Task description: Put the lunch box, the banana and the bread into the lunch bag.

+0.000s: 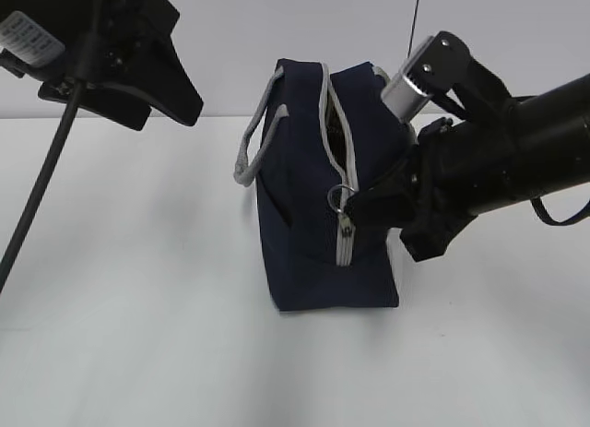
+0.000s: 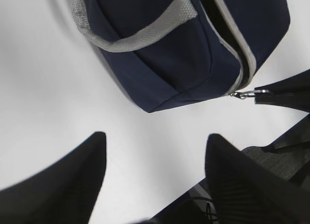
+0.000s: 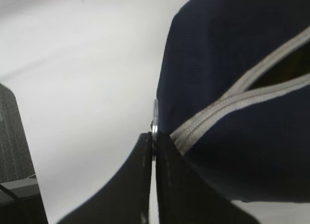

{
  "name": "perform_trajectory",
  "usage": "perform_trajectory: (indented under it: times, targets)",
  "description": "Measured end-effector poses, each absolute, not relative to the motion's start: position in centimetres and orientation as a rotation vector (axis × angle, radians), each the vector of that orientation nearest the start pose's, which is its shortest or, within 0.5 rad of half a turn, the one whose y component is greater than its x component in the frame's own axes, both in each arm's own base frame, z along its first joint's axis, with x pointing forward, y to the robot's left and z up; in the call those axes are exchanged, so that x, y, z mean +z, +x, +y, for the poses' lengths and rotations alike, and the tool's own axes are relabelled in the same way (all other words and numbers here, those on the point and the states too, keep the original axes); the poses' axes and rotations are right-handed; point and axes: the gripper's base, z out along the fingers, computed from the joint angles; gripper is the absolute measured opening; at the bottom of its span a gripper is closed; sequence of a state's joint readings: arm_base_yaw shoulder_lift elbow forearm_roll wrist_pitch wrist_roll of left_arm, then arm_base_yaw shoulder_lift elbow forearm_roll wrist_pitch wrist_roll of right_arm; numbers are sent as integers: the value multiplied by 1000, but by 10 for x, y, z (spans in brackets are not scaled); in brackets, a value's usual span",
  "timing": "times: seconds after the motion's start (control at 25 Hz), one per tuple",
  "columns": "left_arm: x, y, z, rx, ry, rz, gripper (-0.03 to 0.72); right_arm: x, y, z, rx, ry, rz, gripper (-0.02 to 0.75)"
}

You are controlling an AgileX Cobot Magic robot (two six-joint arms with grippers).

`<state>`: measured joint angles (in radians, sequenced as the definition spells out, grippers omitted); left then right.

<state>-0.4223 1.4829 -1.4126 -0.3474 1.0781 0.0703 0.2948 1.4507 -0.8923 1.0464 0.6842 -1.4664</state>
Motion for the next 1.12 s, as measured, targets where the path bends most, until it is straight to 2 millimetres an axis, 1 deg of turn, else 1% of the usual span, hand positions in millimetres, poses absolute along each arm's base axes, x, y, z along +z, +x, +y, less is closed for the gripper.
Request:
perform_trajectory:
  times: [0.2,0.4,0.6,0.72,1.0,1.04,1.12]
  targets:
    - [360,271,-152,-565,581,2560,447,270,266,134,570,-1172,1964,0]
    - [360,272,-152,-555,614,2536,447,288,265,133,529,-1185,1904,0]
    - [361,272,-153,-565,640,2521,447,299,267,133,507,-1181,1870,0]
    - [363,271,-156,-604,678,2490,447,305,269,133,489,-1176,1852,0]
    - [365,271,-161,-663,741,2412,447,309,273,132,462,-1140,1840,0]
    - [364,272,-162,-664,750,2399,447,310,273,132,463,-1134,1839,0]
    - [354,271,-164,-692,771,2384,447,310,274,132,466,-1124,1839,0]
